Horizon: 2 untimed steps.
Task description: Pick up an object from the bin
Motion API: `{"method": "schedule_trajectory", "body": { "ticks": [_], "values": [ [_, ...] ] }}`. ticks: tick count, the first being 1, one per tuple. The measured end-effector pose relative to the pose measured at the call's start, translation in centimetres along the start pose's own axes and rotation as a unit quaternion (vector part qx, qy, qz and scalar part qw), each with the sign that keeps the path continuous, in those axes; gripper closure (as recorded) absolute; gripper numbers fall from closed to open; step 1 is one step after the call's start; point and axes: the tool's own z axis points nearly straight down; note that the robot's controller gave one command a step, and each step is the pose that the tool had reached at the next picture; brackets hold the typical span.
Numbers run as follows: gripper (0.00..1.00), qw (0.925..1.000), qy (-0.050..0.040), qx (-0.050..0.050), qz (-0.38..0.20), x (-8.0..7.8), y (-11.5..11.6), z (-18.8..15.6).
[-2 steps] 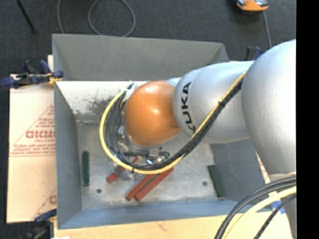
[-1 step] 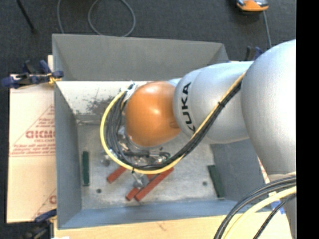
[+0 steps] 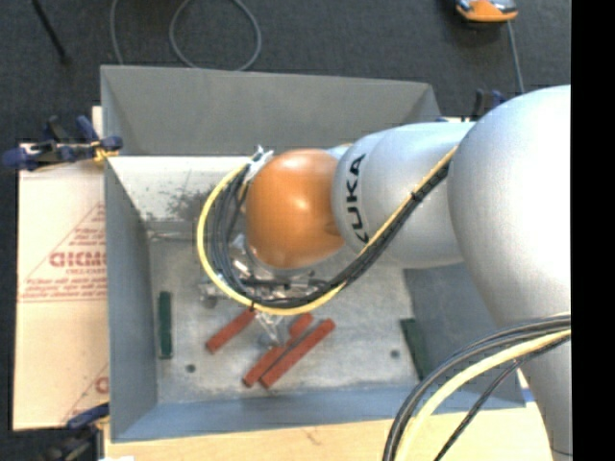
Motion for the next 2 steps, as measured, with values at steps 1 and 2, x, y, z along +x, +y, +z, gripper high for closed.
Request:
{"method": "schedule_trajectory", "body": {
  "ticks": [1,2],
  "values": [
    [1.0,1.0,-0.0002,-0.001,0.002,0.0,0.2,-0.2],
    [1.0,0.9998,-0.0026,0.002,-0.018,1.8,1.0,-17.1]
  ]
}}
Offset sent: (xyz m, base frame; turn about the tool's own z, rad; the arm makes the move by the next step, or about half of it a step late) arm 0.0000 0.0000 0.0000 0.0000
